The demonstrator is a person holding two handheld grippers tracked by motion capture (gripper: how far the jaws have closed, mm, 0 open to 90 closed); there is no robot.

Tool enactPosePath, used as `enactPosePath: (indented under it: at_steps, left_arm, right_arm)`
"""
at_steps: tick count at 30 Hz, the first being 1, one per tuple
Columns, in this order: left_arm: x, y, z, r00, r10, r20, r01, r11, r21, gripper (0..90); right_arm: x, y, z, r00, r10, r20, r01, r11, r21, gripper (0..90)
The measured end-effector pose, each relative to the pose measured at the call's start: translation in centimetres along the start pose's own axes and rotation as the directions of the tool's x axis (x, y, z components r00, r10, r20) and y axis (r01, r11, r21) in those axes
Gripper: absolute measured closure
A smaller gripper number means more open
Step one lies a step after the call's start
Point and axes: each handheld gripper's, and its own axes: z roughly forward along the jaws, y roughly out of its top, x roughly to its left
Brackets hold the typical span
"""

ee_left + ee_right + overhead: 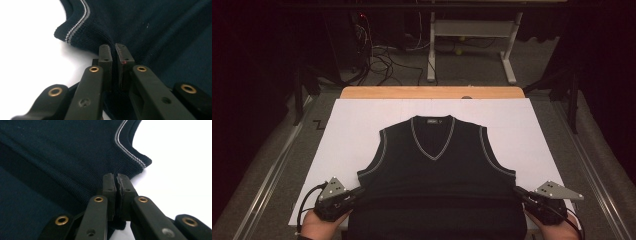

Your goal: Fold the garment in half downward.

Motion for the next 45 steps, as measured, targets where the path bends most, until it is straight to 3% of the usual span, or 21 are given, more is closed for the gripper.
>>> enactPosePath:
  at_steps: [16,31,33,35,38,41,43,45]
  left_arm:
    - [-1.1,-1.1,-1.0,0.9998,0.017,0.011,-0.017,0.9999,0.000,79.8]
    - [-1.2,-1.6,-1.4,0.9997,0.015,0.020,-0.014,0.9998,-0.010,78.3]
    - [-1.2,-1.6,-1.4,0.9997,0.015,0.021,-0.014,0.9998,-0.017,75.9]
    - [-0.9,-1.4,-1.8,0.9998,0.009,0.017,-0.008,0.9976,-0.068,68.2]
    - [-0.5,-1.3,-1.9,0.9997,-0.022,0.009,0.023,0.9948,-0.100,57.7]
    - [0.2,-1.3,-1.7,0.9981,-0.061,-0.008,0.060,0.9902,-0.126,47.1]
    - [0.6,-1.2,-1.6,0.9967,-0.081,-0.012,0.078,0.9841,-0.160,42.8]
    - [0.7,-1.1,-1.5,0.9966,-0.081,-0.013,0.078,0.9832,-0.165,40.2]
  right_arm:
    - [1.2,-1.4,-1.4,0.9992,-0.039,-0.012,0.039,0.999,0.026,89.1]
    - [1.6,-1.9,-2.1,0.9989,-0.036,-0.031,0.036,0.999,0.019,88.0]
    - [1.6,-1.9,-2.0,0.9980,-0.044,-0.045,0.045,0.999,0.019,78.8]
    - [1.6,-1.7,-2.0,0.9976,-0.048,-0.049,0.049,0.999,0.006,74.5]
    - [1.5,-1.6,-1.9,0.9983,-0.027,-0.051,0.026,1.000,-0.008,67.8]
    - [0.9,-1.5,-1.6,0.9988,0.027,-0.040,-0.029,0.999,-0.038,55.3]
    - [0.6,-1.4,-1.4,0.9987,0.044,-0.026,-0.045,0.998,-0.052,49.9]
    - [0.4,-1.4,-1.3,0.9983,0.053,-0.026,-0.054,0.997,-0.059,46.4]
